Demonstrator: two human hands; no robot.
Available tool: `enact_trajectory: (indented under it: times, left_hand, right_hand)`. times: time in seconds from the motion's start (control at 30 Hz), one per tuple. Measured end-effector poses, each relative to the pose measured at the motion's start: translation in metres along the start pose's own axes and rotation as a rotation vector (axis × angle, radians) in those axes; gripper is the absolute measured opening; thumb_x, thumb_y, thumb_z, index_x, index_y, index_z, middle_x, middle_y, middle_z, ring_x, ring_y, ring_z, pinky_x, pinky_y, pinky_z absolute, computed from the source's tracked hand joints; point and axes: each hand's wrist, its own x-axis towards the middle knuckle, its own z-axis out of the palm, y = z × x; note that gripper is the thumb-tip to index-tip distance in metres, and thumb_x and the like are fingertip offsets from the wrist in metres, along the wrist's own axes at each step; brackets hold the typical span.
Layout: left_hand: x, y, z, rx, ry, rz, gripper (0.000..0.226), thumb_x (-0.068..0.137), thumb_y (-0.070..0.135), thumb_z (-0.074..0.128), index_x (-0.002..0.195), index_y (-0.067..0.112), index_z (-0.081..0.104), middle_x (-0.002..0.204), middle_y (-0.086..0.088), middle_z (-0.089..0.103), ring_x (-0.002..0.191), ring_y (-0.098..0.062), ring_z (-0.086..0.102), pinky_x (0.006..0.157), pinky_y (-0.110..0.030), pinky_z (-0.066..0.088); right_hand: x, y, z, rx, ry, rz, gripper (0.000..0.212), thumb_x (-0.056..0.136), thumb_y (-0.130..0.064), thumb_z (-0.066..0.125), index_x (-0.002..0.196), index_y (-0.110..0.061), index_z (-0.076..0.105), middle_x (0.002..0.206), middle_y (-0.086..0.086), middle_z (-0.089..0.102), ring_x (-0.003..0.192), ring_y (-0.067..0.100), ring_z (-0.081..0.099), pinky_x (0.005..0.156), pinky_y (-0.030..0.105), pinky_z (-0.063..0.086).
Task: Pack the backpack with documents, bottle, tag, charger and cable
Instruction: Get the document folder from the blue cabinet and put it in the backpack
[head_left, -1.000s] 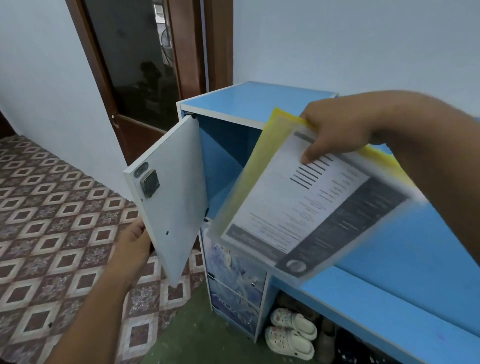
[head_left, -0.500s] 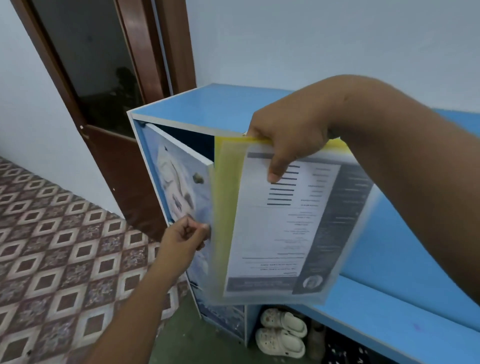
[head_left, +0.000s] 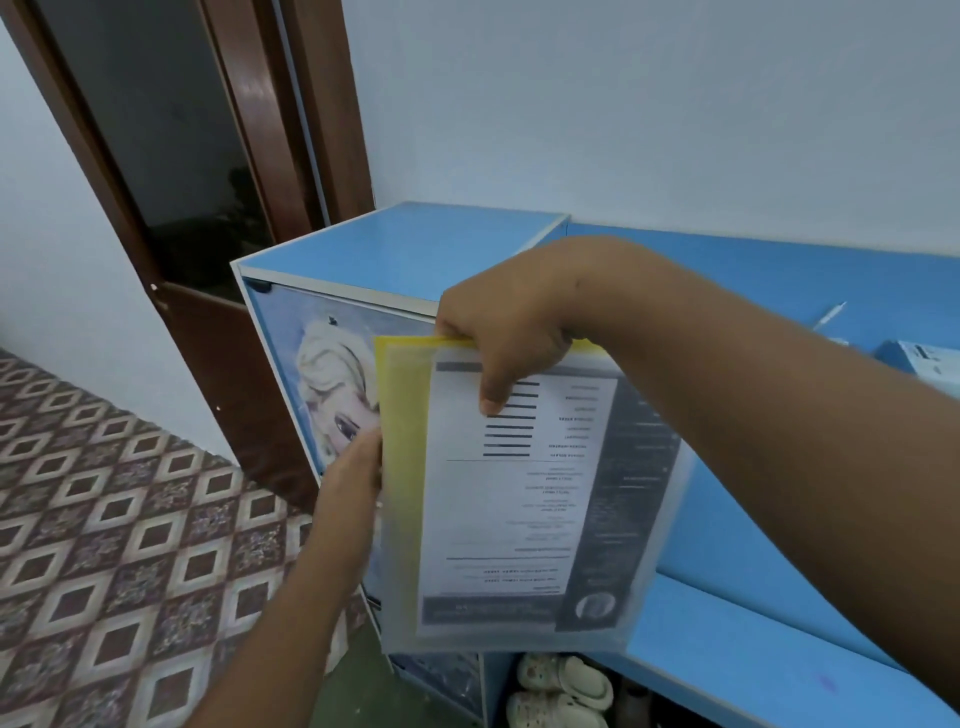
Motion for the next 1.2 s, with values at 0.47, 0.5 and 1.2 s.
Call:
enact_trajectory:
  times: [0.47, 0.5, 1.2]
  left_hand:
    - [-0.023, -0.006, -0.02, 0.092, -0.237, 0.06, 0.021, 0.085, 0.029, 0.081, 0.105, 0.036, 0.077, 0.111, -0.001, 0.08, 0.098, -0.023, 0.078, 0.076, -0.031, 0.063]
    - [-0.023, -0.007, -0.023, 0.083, -0.232, 0.057, 0.025, 0.084, 0.033, 0.084, 0.107, 0.034, 0.077, 0.113, -0.004, 0.079, 0.1, -0.026, 0.077, 0.079, -0.036, 0.064]
    - [-0.003, -0.032, 0.067, -0.133, -0.196, -0.081, 0.065, 0.062, 0.037, 0.098, 0.117, 0.013, 0.075, 0.122, -0.02, 0.074, 0.107, -0.038, 0.074, 0.082, -0.041, 0.063]
  right_hand:
    - [-0.045, 0.082, 0.067, 0.702, 1.013, -0.105, 0.047, 0.077, -0.043, 0.082, 0.117, -0.036, 0.058, 0.12, -0.021, 0.063, 0.116, 0.003, 0.06, 0.092, 0.023, 0.047]
    - [-0.057, 0.094, 0.095, 0.849, 1.22, -0.06, 0.047, 0.077, -0.046, 0.082, 0.116, -0.037, 0.057, 0.12, -0.019, 0.064, 0.117, 0.006, 0.06, 0.093, 0.027, 0.049]
    - [-0.095, 0.12, 0.286, 1.901, 0.817, 0.138, 0.026, 0.082, -0.025, 0.07, 0.108, -0.025, 0.076, 0.111, 0.011, 0.077, 0.096, 0.027, 0.076, 0.075, 0.031, 0.061]
